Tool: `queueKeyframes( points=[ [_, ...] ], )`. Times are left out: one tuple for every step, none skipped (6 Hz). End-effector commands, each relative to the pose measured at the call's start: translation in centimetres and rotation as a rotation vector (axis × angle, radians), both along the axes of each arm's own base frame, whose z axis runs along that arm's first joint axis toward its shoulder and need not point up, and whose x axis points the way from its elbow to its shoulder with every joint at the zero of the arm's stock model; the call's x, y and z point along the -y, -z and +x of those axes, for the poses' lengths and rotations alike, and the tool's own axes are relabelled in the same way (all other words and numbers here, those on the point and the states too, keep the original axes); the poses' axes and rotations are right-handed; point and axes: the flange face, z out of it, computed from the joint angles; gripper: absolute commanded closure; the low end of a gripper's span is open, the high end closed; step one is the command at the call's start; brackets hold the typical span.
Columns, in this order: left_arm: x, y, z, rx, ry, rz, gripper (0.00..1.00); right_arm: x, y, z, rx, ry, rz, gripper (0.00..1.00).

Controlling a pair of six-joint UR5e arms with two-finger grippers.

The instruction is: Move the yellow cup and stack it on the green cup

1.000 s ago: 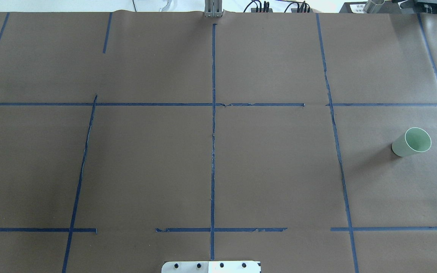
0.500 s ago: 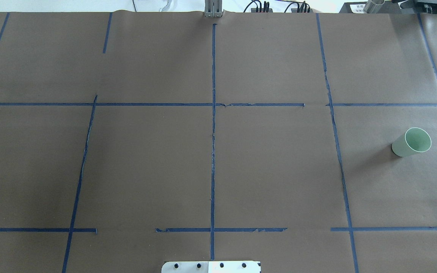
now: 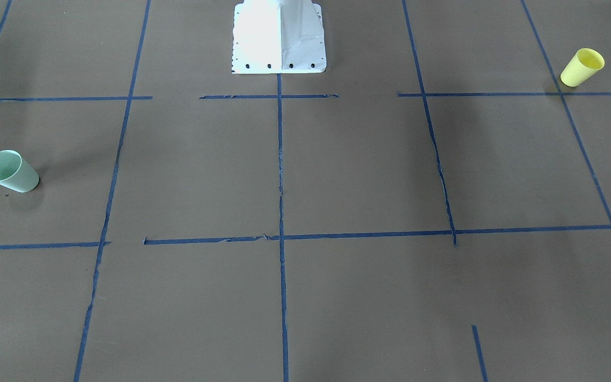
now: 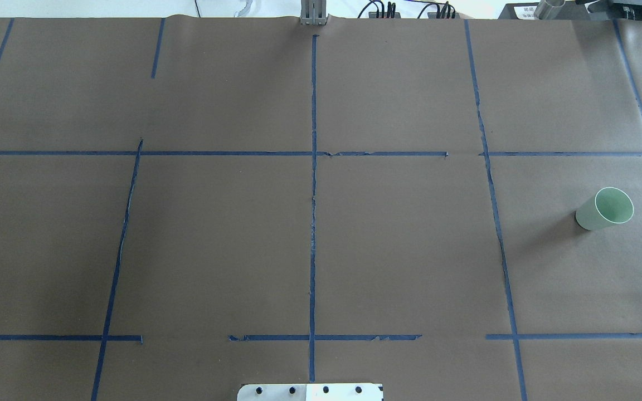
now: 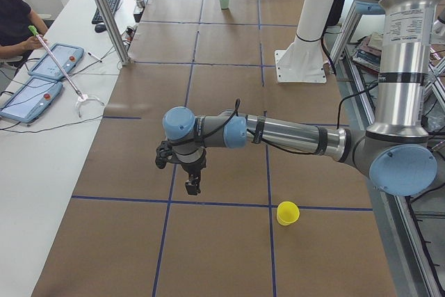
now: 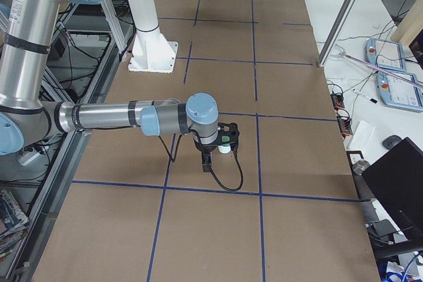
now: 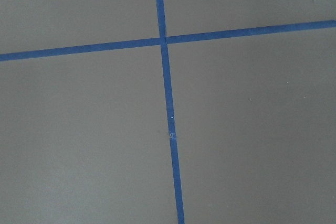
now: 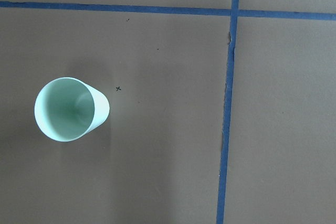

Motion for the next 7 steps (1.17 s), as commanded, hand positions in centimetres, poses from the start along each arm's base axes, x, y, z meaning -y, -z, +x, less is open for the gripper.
queueKeyframes(
  points=[
    [-0.1,4.4,5.0,-0.142,-0.072,0.047,0.0,0.0,-0.2,0.0,-0.005,0.002,0.002,0.0],
    [-0.5,6.5,9.0,-0.141,-0.035,-0.057,0.0,0.0,-0.2,0.0,-0.004,-0.002,-0.001,0.0],
    [-1.0,7.7,11.7,-0.07,0.02,-0.122,0.0,0.3,-0.1,0.2,-0.027,-0.006,0.032,0.0],
    [-1.0,8.4,13.3,-0.013,0.146,-0.243,0.0,0.5,0.1,0.2,-0.032,-0.009,0.057,0.0],
    [-1.3,9.3,17.1,0.101,0.287,-0.295,0.0,0.5,-0.2,0.2,-0.032,-0.006,0.057,0.0],
    [-2.8,8.4,23.0,0.26,0.393,-0.301,0.0,0.5,-0.1,0.2,-0.031,-0.002,0.061,0.0],
    [-3.4,8.1,25.1,0.339,0.538,-0.329,0.0,0.5,-0.1,0.2,-0.034,-0.003,0.063,0.0]
  ],
)
